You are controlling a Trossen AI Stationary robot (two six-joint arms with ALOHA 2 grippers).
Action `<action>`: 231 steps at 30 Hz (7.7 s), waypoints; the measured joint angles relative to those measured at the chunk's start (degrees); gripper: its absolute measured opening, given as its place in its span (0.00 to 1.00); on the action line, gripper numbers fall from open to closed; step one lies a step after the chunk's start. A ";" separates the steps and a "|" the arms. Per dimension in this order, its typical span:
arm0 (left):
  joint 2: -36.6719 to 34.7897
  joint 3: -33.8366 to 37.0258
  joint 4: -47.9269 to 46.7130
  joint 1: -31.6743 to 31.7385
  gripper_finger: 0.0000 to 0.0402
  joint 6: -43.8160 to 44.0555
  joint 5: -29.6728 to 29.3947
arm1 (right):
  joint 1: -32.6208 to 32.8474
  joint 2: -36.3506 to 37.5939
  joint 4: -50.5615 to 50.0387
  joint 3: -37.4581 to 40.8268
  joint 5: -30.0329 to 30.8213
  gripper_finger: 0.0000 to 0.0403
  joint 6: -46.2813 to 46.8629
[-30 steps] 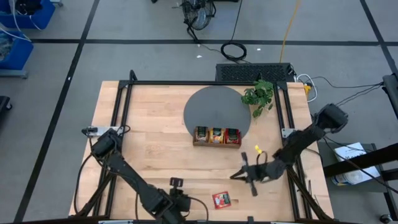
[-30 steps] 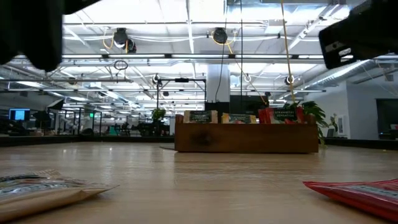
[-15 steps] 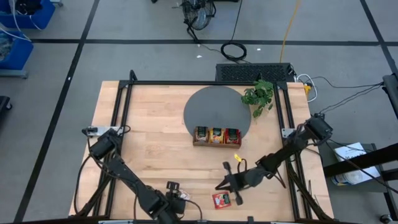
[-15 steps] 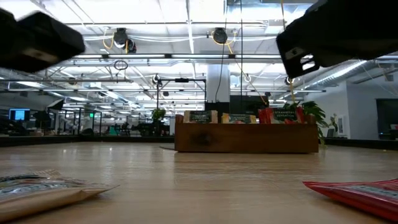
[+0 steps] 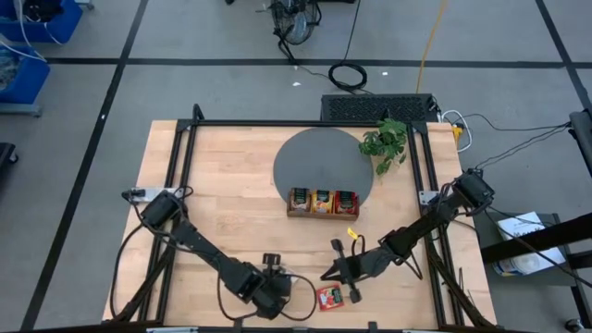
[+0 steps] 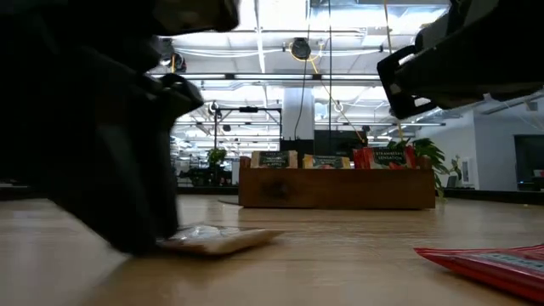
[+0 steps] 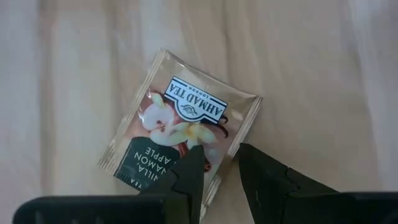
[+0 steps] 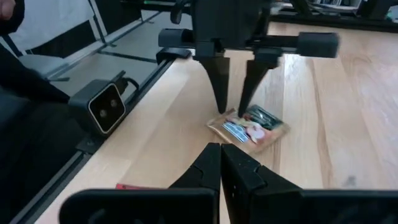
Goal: Pick & Place Tea
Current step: Put the brown tea bag into the left wooden organizer
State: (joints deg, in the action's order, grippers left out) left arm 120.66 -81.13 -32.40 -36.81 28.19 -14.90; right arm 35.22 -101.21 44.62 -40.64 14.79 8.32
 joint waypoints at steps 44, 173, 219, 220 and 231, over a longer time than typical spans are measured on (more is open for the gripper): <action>-1.16 1.26 -6.15 5.81 0.26 13.54 -4.48 | -8.94 -20.44 -0.46 -13.51 -14.28 0.00 7.02; -5.55 1.04 2.09 18.48 0.76 2.78 25.05 | -7.06 -17.53 -12.99 -13.51 -12.09 0.00 3.87; -1.66 1.03 7.16 19.17 0.02 -1.58 27.52 | -7.10 -17.53 -10.88 -13.34 -11.72 0.00 2.57; -1.92 1.05 7.03 19.03 0.01 -1.58 27.07 | -7.09 -17.24 -10.60 -13.28 -11.66 0.00 2.97; -10.81 1.06 3.03 15.78 0.01 -1.32 15.96 | 3.18 -6.00 -15.92 -13.23 16.96 0.00 -6.27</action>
State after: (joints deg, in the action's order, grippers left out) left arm 109.85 -80.07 -29.37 -21.03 26.87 1.07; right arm 38.40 -107.21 28.70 -53.87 31.75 2.05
